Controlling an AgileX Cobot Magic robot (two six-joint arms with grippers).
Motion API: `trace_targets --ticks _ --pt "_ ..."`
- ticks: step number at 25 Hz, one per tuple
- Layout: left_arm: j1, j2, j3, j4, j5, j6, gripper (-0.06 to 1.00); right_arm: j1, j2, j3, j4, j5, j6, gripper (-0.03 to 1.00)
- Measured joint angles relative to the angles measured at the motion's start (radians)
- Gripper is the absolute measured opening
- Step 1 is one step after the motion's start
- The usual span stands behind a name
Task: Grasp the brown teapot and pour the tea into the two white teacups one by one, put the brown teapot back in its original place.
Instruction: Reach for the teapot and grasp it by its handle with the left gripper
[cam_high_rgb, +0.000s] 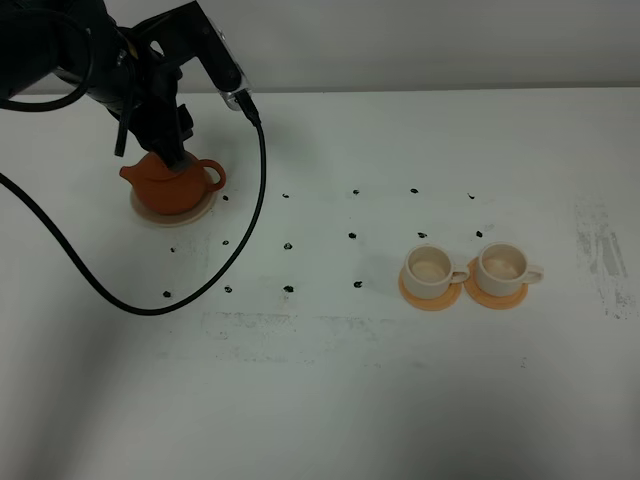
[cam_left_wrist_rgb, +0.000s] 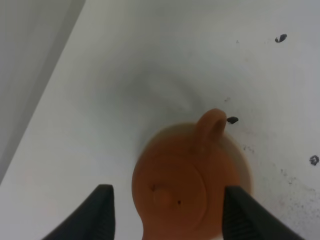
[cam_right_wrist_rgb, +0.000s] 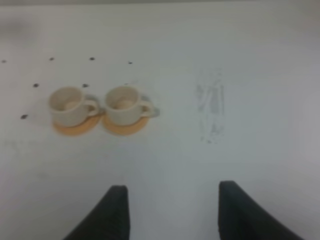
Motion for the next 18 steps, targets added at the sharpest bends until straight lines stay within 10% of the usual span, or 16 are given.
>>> trace_targets --ticks 18 --pt "-0.020 0.000 0.000 -0.008 -0.012 -0.020 0.50 -0.086 0.000 0.000 0.027 0.001 -0.001 0.43"
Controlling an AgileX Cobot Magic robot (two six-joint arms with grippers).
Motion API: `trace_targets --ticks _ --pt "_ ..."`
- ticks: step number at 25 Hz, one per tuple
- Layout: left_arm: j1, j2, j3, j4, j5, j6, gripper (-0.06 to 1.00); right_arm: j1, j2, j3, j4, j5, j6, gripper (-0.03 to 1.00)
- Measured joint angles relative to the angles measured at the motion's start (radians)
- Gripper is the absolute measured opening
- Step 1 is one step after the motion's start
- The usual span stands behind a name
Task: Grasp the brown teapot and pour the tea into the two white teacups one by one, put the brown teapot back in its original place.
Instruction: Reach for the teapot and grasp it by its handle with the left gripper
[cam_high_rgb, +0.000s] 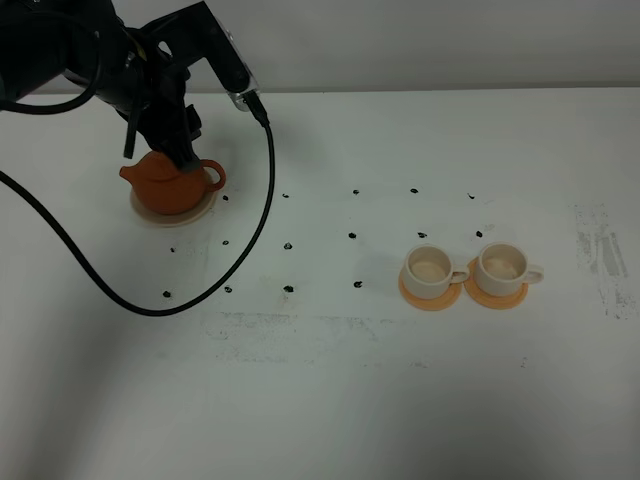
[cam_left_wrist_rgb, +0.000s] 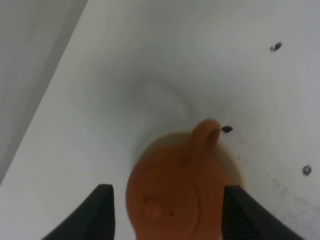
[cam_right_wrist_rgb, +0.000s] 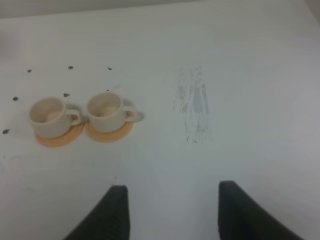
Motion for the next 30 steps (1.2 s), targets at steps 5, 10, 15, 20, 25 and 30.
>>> trace_targets --ticks 5,10,15,20,25,30 --pt "-0.001 0.019 -0.003 0.005 -0.034 0.012 0.50 0.000 0.000 0.000 0.004 0.000 0.000 0.43" --pt "-0.001 0.101 -0.006 -0.006 -0.123 0.032 0.50 0.000 0.000 0.000 0.016 0.000 0.001 0.43" --pt "-0.001 0.178 -0.047 -0.084 -0.157 0.050 0.50 0.000 0.000 0.000 0.020 0.000 0.001 0.43" --pt "-0.001 0.259 -0.204 -0.117 0.038 0.062 0.50 0.000 0.000 0.000 0.021 0.000 0.001 0.43" --pt "-0.001 0.322 -0.337 -0.118 0.195 0.086 0.50 0.000 0.000 0.000 0.021 0.000 0.001 0.43" --pt "-0.001 0.361 -0.359 -0.116 0.194 0.118 0.50 0.000 0.000 0.000 0.021 0.000 0.001 0.43"
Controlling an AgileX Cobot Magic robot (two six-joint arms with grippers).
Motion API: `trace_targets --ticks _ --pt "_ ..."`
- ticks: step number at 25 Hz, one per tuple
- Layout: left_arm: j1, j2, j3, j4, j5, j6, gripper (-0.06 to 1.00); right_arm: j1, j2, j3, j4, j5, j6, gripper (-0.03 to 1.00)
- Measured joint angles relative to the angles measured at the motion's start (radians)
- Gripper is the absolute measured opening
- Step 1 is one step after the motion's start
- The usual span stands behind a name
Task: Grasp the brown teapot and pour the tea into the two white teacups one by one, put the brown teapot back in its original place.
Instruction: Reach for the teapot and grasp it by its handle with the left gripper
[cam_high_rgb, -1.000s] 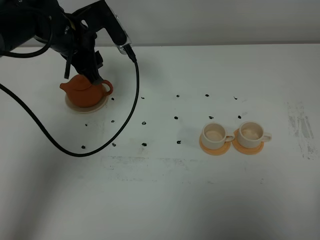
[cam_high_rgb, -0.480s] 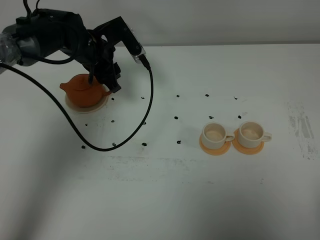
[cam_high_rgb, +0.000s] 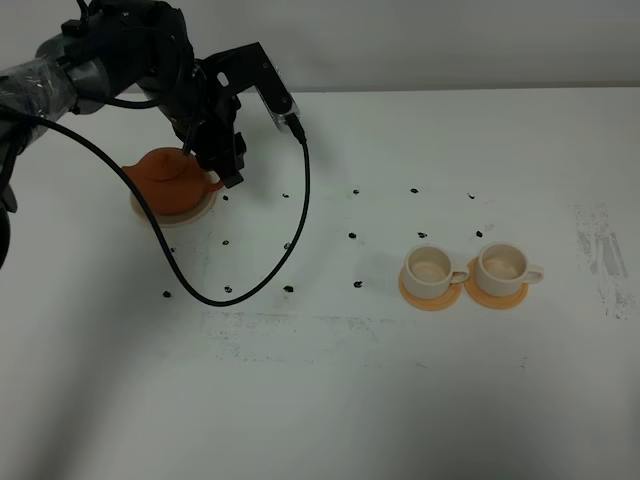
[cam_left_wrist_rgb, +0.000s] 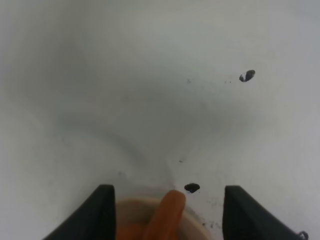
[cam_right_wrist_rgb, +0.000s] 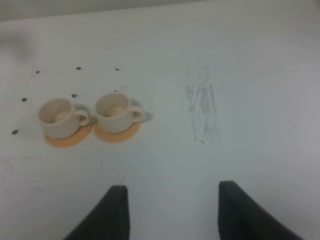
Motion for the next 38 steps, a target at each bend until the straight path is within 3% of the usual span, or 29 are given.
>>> trace_targets --ticks 22,38 --pt "0.000 0.043 0.010 0.000 0.012 0.003 0.50 0.000 0.000 0.000 0.001 0.000 0.000 0.43" --pt "0.010 0.025 0.010 -0.036 0.108 0.027 0.50 0.000 0.000 0.000 0.001 0.000 0.000 0.43"
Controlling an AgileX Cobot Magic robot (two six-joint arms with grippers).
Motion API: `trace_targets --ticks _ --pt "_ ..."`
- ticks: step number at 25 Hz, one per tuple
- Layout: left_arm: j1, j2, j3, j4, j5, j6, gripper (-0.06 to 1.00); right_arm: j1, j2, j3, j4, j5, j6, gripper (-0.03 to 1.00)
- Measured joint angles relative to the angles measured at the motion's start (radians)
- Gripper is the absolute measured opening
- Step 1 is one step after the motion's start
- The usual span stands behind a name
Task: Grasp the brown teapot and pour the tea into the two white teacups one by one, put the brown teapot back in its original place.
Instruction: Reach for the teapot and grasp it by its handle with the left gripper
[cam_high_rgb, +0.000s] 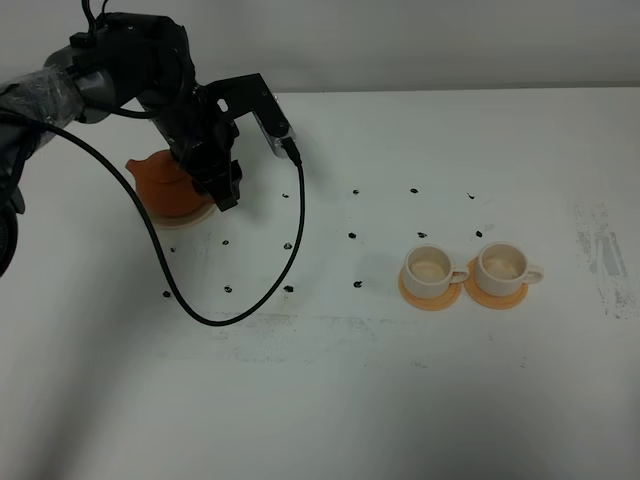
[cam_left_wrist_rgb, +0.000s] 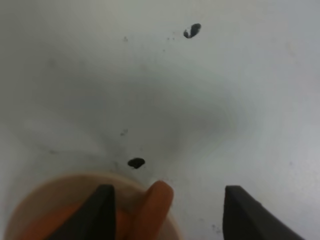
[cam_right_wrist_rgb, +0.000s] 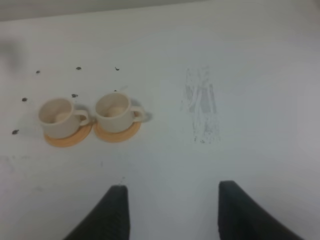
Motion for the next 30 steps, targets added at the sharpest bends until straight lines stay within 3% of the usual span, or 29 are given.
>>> trace_targets --ticks 11,22,26,30 --pt "0.008 -0.014 0.000 -0.037 0.037 0.026 0.50 0.000 0.000 0.000 0.000 0.000 0.000 0.43" --pt "-0.010 -0.115 0.002 -0.038 -0.011 0.028 0.50 0.000 0.000 0.000 0.000 0.000 0.000 0.43" --pt "-0.038 -0.144 0.061 -0.038 -0.071 0.028 0.50 0.000 0.000 0.000 0.000 0.000 0.000 0.43" --pt "-0.055 -0.199 0.182 -0.038 -0.212 0.028 0.50 0.000 0.000 0.000 0.000 0.000 0.000 0.43"
